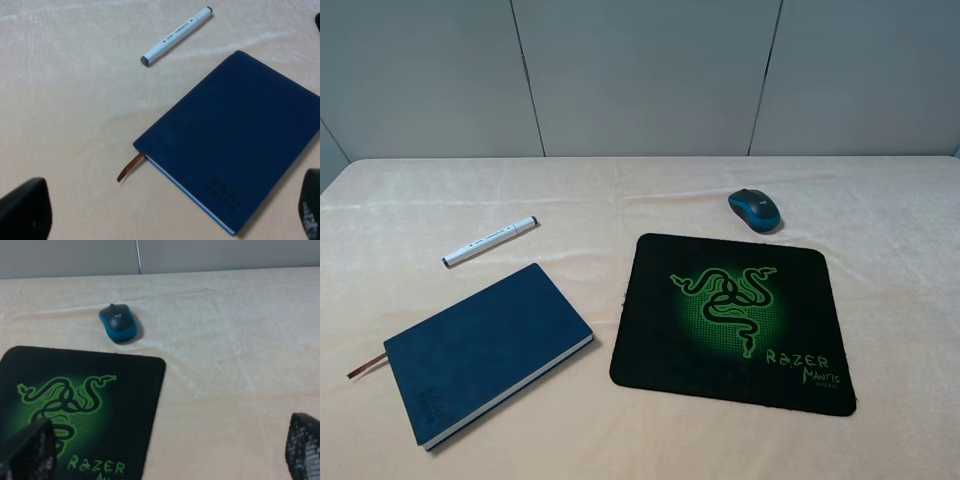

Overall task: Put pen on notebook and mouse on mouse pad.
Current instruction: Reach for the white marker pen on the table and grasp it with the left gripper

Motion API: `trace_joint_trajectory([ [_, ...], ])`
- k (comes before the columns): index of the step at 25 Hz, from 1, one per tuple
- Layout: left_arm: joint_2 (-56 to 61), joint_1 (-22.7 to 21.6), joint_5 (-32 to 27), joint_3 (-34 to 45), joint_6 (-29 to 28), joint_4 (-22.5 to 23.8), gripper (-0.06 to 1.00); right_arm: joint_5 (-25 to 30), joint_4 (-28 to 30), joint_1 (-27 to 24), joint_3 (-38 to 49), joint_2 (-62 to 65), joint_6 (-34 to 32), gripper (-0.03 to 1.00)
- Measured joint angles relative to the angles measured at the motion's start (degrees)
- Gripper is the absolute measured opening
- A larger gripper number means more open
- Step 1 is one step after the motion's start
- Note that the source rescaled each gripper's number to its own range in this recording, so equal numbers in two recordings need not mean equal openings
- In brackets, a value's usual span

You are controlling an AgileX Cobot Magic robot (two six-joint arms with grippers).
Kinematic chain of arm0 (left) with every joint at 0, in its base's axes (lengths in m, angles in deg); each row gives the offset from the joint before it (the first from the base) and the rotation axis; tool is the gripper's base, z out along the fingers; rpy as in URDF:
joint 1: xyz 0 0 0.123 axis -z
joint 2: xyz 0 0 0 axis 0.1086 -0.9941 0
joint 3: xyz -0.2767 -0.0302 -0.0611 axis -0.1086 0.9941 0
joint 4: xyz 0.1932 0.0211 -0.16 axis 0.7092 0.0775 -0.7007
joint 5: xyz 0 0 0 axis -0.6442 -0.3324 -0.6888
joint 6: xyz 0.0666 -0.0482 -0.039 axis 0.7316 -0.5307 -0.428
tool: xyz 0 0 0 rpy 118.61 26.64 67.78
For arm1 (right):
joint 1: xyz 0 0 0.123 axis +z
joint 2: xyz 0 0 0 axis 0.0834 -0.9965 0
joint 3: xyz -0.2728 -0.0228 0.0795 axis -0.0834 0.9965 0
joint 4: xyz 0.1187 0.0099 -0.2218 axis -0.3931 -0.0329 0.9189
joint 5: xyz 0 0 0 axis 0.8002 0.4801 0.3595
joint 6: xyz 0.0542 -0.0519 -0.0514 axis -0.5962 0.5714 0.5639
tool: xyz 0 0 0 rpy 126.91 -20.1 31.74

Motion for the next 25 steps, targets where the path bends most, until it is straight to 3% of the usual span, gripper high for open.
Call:
trace_joint_trajectory([
  [15, -1.4, 0.0, -0.5, -2.2, 0.0, 0.0, 0.98, 0.0, 0.0, 0.0, 0.0, 0.0, 0.0, 1.0],
  [25, -23.1, 0.0, -0.5, -14.4, 0.1, 1.0, 0.98, 0.0, 0.0, 0.0, 0.0, 0.0, 0.0, 1.0],
])
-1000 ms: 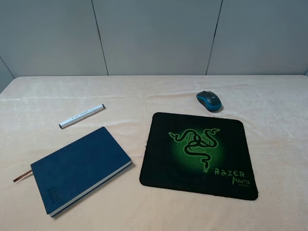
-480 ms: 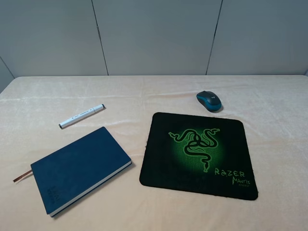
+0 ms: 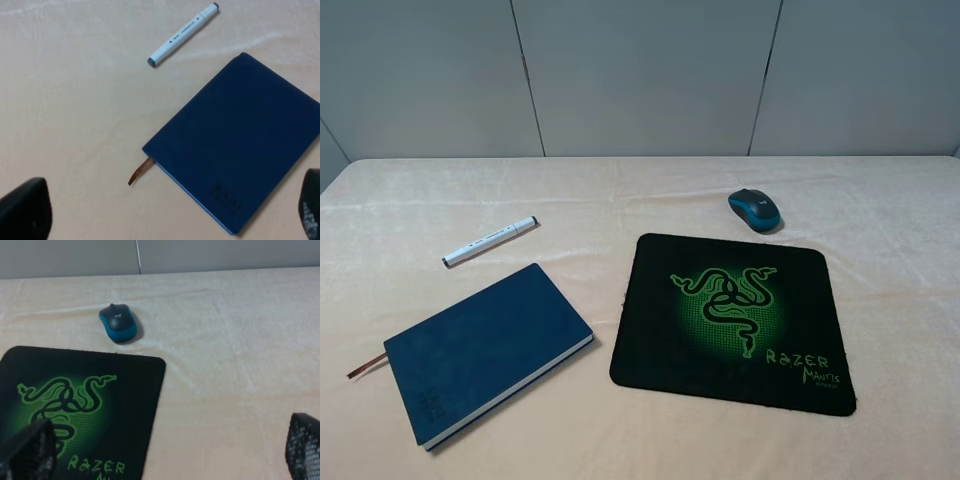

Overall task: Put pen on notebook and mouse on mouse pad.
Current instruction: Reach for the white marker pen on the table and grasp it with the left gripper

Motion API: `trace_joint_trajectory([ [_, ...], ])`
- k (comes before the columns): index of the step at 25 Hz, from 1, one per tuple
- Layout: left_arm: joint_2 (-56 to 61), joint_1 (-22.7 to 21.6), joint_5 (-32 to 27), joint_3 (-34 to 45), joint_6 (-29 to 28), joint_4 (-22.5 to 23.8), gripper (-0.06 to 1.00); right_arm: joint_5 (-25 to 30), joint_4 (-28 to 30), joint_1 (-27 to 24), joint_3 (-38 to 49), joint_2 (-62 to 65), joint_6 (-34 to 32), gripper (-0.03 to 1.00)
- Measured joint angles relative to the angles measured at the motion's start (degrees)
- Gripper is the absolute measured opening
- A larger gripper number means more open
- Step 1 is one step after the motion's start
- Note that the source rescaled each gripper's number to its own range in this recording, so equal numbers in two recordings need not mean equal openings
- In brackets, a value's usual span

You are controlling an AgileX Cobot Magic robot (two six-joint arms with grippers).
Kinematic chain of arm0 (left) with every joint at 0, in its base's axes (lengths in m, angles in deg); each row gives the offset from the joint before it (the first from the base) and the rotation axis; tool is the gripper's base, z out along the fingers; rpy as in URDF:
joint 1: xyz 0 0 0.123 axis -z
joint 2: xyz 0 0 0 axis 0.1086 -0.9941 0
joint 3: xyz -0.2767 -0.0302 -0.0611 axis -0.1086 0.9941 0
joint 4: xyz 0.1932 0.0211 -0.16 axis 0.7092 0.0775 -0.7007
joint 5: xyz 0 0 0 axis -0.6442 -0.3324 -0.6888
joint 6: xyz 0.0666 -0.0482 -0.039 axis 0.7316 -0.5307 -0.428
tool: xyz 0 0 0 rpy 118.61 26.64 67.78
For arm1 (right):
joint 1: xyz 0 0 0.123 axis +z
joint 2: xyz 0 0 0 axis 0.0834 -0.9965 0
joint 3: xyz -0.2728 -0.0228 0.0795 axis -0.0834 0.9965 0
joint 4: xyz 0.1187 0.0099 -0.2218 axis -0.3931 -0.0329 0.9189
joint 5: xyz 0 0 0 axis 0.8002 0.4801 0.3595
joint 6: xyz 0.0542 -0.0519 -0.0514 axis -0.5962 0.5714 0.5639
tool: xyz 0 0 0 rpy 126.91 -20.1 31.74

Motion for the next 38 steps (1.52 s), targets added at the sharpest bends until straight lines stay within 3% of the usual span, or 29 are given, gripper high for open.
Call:
trace_joint_trajectory([
  [18, -42.0, 0.0, 0.5, -18.4, 3.0, 0.2, 1.0, 0.0, 0.0, 0.0, 0.0, 0.0, 0.0, 1.0],
  [27, -56.5, 0.0, 2.5, -21.4, 6.2, 0.2, 1.0, 0.0, 0.0, 0.0, 0.0, 0.0, 0.0, 1.0],
  [38, -71.3, 1.0, 9.6, -22.4, 9.6, 1.3, 1.0, 0.0, 0.0, 0.0, 0.0, 0.0, 0.0, 1.0],
])
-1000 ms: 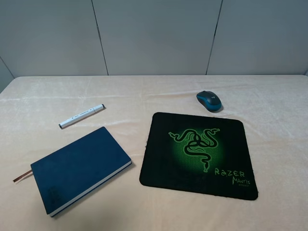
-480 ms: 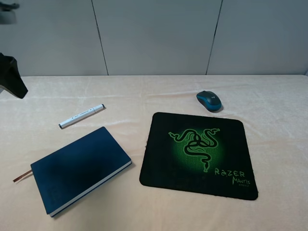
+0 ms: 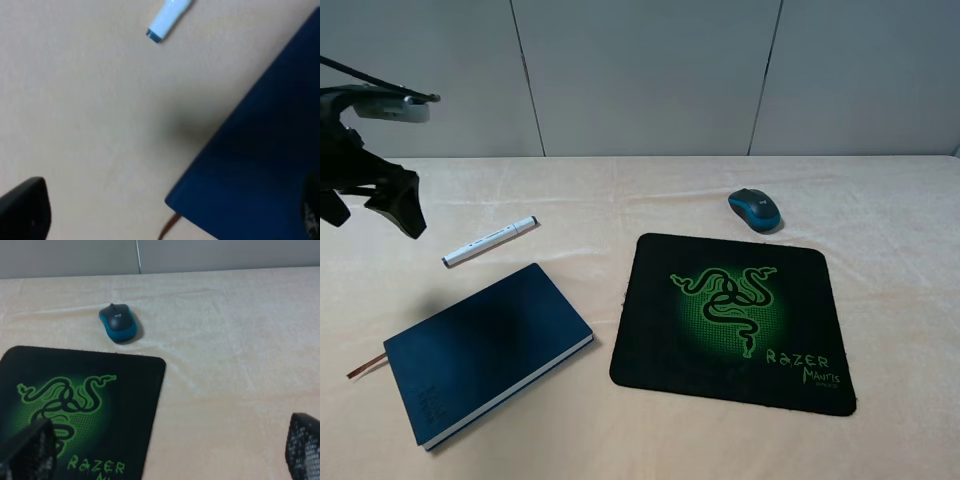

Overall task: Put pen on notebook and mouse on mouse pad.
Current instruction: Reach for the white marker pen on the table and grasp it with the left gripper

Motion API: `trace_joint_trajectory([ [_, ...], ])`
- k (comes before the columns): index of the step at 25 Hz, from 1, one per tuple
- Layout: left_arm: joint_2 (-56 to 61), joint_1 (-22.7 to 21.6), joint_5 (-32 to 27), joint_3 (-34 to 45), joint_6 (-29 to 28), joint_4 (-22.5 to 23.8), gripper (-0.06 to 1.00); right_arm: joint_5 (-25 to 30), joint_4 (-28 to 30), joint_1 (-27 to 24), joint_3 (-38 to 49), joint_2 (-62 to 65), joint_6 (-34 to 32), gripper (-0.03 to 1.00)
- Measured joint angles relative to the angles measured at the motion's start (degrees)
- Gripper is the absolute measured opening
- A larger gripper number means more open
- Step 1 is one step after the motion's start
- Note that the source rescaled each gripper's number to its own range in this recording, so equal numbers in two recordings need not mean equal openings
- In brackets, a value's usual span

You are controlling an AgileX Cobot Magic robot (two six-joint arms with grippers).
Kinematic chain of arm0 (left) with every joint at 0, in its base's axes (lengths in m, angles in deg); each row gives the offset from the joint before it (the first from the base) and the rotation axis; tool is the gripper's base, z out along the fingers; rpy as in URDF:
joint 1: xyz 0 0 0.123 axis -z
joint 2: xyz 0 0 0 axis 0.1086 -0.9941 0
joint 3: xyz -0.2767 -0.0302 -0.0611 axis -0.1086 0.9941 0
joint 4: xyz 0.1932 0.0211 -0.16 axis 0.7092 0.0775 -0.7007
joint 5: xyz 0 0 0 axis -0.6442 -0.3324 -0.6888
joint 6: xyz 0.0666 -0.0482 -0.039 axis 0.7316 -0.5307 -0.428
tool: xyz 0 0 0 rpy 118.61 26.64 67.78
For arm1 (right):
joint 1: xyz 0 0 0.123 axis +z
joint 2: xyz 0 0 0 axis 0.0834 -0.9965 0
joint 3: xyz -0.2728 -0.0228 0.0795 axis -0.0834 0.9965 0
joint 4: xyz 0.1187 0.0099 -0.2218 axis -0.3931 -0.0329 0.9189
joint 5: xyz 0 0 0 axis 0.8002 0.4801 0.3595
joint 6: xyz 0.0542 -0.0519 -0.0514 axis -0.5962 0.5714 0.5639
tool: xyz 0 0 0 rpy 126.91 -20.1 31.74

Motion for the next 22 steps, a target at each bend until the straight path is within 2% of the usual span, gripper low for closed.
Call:
trace_joint_trajectory([
  [10, -14.9, 5.7, -0.2, -12.6, 3.1, 0.7, 1.0, 0.0, 0.0, 0.0, 0.0, 0.0, 0.0, 1.0],
  [15, -21.7, 9.1, -1.8, -19.5, 3.4, 3.6, 1.0, 0.0, 0.0, 0.0, 0.0, 0.0, 0.0, 1.0],
  [22, -28.1, 10.3, -2.3, -23.5, 3.8, 4.3, 1.0, 0.0, 0.0, 0.0, 0.0, 0.0, 0.0, 1.0],
])
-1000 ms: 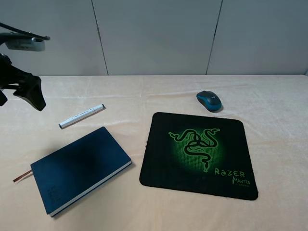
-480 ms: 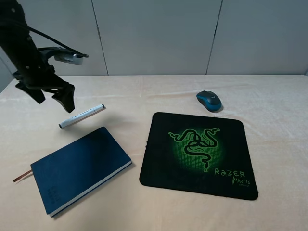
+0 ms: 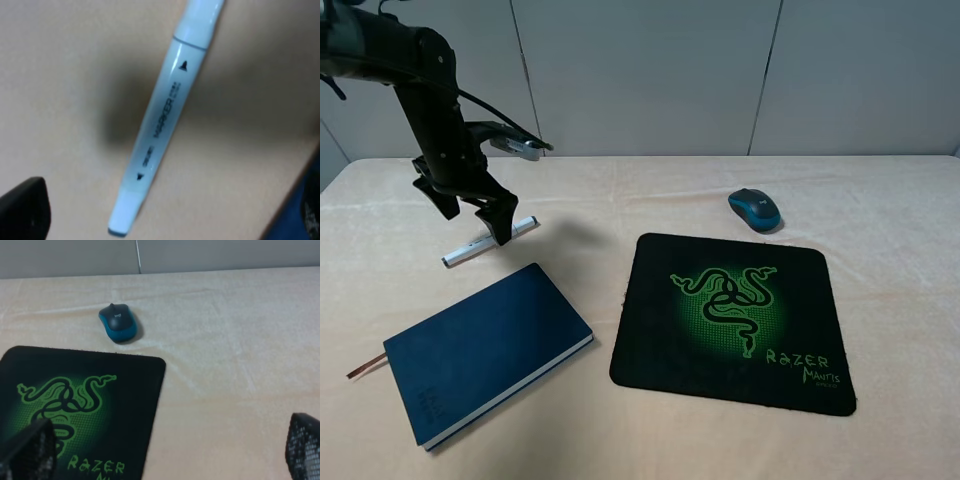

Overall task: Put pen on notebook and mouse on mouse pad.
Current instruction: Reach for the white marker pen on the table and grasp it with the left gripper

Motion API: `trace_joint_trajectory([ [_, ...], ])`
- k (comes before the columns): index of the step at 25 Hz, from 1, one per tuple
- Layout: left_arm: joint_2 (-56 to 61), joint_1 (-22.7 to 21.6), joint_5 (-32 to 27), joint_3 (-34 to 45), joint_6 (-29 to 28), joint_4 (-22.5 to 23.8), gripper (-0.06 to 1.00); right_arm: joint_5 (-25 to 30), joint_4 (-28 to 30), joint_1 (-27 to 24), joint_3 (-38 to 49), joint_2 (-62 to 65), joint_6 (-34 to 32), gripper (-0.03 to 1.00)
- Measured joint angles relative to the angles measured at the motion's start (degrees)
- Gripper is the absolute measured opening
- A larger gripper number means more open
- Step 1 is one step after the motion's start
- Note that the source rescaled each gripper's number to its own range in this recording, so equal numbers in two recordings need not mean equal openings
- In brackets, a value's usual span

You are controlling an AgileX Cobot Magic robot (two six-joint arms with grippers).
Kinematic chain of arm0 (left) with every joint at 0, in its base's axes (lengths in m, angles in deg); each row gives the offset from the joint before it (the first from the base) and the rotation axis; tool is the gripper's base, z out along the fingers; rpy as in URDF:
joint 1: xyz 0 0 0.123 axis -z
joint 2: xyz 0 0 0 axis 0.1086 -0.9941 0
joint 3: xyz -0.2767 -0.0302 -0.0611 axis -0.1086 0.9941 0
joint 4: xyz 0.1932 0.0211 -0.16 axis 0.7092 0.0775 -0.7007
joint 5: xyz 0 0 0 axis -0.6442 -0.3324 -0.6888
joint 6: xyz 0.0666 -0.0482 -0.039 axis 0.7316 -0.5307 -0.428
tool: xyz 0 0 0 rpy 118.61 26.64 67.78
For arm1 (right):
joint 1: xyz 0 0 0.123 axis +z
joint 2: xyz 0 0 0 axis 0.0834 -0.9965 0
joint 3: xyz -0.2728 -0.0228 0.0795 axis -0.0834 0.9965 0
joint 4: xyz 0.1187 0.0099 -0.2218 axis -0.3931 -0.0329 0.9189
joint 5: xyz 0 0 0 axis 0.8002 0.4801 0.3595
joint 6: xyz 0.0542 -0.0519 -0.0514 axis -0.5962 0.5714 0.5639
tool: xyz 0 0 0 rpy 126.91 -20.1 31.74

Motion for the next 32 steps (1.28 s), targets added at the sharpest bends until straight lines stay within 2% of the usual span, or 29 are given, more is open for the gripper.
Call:
trace_joint_trajectory([
  [17, -5.1, 0.0, 5.5, -0.1, 2.2, 0.6, 0.98, 0.0, 0.0, 0.0, 0.0, 0.0, 0.0, 1.0],
  [20, -5.2, 0.0, 5.6, -0.1, 2.2, 0.6, 0.95, 0.0, 0.0, 0.0, 0.0, 0.0, 0.0, 1.0],
  [24, -5.3, 0.0, 5.7, -0.1, 2.2, 0.6, 0.86, 0.0, 0.0, 0.0, 0.0, 0.0, 0.0, 1.0],
  [32, -5.9, 0.0, 6.1, -0.1, 2.2, 0.8, 0.44, 0.0, 0.0, 0.0, 0.0, 0.0, 0.0, 1.0],
])
